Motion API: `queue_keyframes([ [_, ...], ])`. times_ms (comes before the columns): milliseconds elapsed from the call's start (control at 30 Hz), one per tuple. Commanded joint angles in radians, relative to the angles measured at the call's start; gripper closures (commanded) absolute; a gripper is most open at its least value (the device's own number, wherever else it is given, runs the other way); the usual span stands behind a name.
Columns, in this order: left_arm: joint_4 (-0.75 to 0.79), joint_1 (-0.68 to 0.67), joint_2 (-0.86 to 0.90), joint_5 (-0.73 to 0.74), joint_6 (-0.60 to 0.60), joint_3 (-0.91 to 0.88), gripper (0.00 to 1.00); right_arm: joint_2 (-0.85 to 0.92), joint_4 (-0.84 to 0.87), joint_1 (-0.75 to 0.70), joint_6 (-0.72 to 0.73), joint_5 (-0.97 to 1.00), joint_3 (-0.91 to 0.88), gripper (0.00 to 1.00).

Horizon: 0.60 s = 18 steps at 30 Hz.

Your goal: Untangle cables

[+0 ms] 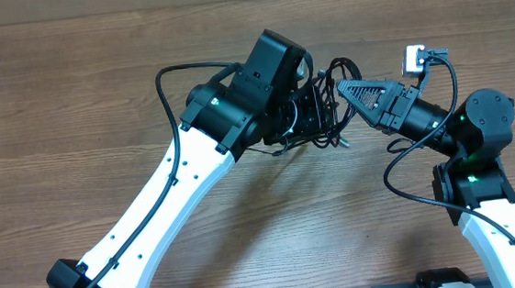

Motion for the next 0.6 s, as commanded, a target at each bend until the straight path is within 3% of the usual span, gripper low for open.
queue_keyframes([
  [0, 0.000, -0.009, 0.008, -0.014, 0.005, 0.001, 0.96, -0.004, 0.015, 0.004, 0.005, -0.010, 0.014, 0.96],
  [267, -0.016, -0.002, 0.007, -0.014, 0.058, 0.001, 0.96, -0.004, -0.013, 0.003, -0.031, 0.004, 0.014, 0.96],
  [400, -0.047, 0.014, -0.010, -0.013, 0.136, 0.002, 0.96, -0.004, -0.201, 0.003, -0.111, 0.134, 0.014, 0.96],
  [567, -0.050, 0.050, -0.084, -0.015, 0.333, 0.002, 0.96, -0.004, -0.415, 0.003, -0.113, 0.276, 0.014, 0.96],
])
